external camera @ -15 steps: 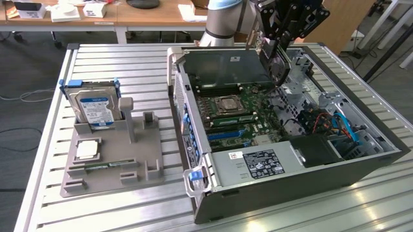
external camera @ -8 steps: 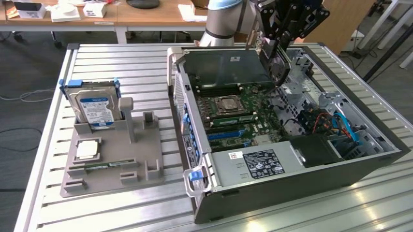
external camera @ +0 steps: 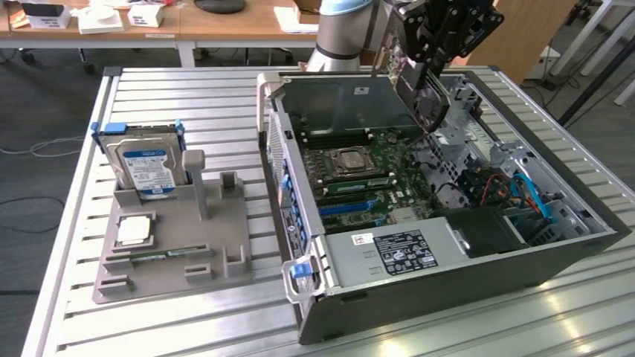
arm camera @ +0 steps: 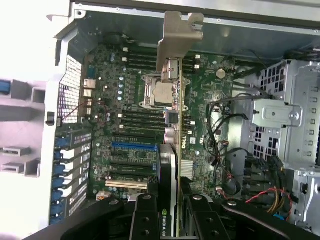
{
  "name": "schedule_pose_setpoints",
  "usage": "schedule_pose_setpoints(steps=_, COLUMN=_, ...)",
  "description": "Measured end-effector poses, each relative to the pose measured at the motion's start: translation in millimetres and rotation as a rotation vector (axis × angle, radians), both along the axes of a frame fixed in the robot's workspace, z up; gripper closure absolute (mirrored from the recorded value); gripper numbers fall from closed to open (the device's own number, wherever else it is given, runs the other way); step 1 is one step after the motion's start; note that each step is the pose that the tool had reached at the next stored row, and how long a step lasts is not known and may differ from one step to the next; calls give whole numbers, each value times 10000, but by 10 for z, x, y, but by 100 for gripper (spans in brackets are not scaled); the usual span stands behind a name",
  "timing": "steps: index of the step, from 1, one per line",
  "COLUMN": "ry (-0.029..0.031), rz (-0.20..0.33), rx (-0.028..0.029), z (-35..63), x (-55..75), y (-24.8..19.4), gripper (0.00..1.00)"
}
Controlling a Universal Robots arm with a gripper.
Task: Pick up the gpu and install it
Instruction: 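Insert the gpu into the slot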
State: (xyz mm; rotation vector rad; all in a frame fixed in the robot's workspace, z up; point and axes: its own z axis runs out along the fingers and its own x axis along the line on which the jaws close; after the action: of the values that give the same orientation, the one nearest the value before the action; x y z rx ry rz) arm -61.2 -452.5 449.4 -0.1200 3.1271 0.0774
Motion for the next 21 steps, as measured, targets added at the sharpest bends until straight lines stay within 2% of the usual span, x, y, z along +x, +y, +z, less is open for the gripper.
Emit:
schedule_pose_setpoints(steps=8, ry=-21, rz=1164, rx=0, z=-1, x=0, y=0, gripper=73)
schedule_pose_setpoints(steps=21, ry=-50, rz=3526, rx=2, z=-4, x=0, y=0, gripper=73)
